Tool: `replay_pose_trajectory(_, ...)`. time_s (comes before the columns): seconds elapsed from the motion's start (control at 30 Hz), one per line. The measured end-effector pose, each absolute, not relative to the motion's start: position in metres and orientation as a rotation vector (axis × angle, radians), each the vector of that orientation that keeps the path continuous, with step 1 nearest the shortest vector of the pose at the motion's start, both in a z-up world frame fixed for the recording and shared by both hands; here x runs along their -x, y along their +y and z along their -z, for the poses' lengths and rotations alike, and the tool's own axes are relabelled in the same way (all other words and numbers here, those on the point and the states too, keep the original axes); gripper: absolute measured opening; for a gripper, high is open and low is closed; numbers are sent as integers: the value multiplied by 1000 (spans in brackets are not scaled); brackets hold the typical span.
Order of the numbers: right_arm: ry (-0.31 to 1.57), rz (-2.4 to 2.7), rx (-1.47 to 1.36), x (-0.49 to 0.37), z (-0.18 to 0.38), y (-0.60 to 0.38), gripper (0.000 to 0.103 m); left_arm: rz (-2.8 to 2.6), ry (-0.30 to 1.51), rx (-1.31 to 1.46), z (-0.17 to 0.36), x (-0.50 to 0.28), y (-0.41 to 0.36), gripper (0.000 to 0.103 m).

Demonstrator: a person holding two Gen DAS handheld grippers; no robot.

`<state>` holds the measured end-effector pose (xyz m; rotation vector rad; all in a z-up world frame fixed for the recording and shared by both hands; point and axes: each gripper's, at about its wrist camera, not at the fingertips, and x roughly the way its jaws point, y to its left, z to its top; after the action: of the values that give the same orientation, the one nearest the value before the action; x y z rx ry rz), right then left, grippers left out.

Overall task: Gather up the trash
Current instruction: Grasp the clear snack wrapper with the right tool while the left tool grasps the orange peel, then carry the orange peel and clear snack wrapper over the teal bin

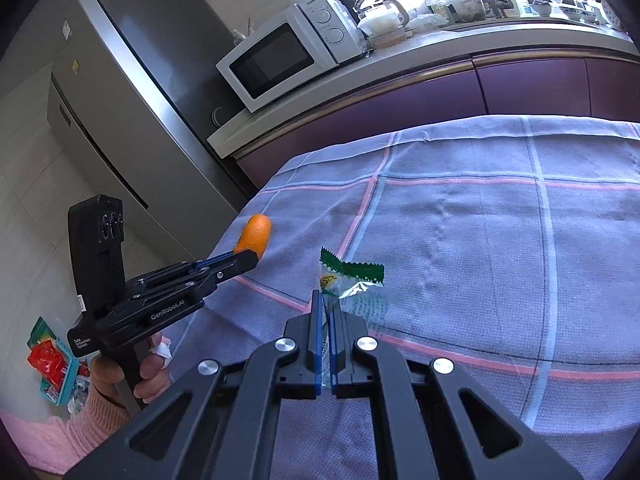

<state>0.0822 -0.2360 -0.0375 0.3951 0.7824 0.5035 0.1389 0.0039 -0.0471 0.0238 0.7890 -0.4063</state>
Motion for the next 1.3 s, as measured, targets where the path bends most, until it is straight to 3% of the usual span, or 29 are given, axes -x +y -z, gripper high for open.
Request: replay_pose_trajectory(1.3, 828, -756, -310, -102, 25, -108, 2, 292, 758, 72, 35, -58, 116, 13)
